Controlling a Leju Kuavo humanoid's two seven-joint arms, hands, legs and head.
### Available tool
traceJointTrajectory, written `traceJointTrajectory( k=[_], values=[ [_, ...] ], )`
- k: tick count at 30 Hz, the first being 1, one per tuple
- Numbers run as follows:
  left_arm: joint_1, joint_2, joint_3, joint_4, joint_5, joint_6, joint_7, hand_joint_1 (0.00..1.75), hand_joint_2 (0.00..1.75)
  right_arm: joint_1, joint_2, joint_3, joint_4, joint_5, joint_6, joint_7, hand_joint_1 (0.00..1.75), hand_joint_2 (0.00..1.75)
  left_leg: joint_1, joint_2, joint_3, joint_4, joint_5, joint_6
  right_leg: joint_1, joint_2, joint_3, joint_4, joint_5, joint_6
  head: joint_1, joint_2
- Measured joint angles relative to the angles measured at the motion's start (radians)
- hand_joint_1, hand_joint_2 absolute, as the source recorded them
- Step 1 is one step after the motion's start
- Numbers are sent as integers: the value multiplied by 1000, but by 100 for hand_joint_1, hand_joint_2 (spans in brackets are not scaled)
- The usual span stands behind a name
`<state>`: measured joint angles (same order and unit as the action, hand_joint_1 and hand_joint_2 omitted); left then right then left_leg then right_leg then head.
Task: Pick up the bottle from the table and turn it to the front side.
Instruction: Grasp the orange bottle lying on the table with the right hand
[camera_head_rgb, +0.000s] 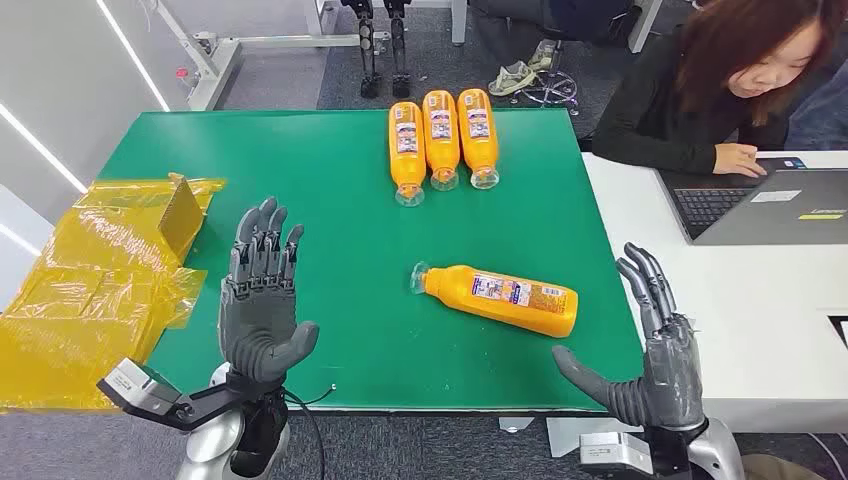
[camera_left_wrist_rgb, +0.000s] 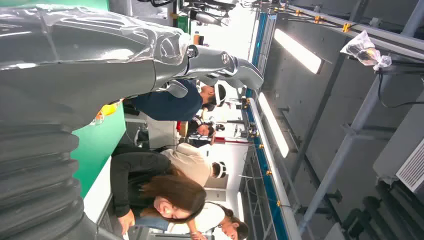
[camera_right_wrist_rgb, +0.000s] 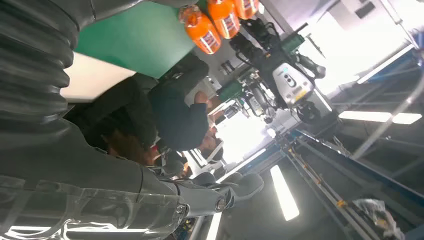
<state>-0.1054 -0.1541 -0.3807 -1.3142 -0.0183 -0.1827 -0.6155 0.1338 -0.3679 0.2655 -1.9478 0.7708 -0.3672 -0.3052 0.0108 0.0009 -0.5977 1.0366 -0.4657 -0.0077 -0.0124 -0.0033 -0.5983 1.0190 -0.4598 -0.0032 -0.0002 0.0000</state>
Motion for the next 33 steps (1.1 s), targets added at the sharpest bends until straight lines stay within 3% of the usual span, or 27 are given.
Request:
traceJointTrajectory(
  k=[5,14,18,22,28,33],
  values=[
    [0,-1,0,0,-3,-4,-4,0,175,-51,-10,3,8,167,28,87,0,175,0,0,0,0,0,0,0,0,0,0,0,0,0,0],
    [-2,-3,-21,10,-5,-8,-13,0,175,-277,-87,83,120,482,42,265,0,175,0,1,1,0,0,0,0,1,0,0,1,0,0,0],
    [-2,-10,-29,17,-2,-9,-14,0,175,-376,-88,149,194,535,115,311,0,175,0,0,0,0,0,0,0,1,0,0,0,0,0,0],
    [-2,-13,-38,22,-1,-9,-15,0,175,-475,-71,220,279,482,225,328,0,175,0,0,0,0,0,0,0,1,0,1,0,0,0,0],
    [-2,-18,-40,27,-5,-13,-17,0,175,-604,-26,294,391,296,417,313,0,175,0,0,0,0,0,0,0,0,0,1,0,0,0,0],
    [-2,-18,-40,32,-13,-26,-17,0,175,-724,-19,335,487,130,567,282,0,175,0,0,0,0,1,1,0,0,0,1,0,0,0,0]
  ],
)
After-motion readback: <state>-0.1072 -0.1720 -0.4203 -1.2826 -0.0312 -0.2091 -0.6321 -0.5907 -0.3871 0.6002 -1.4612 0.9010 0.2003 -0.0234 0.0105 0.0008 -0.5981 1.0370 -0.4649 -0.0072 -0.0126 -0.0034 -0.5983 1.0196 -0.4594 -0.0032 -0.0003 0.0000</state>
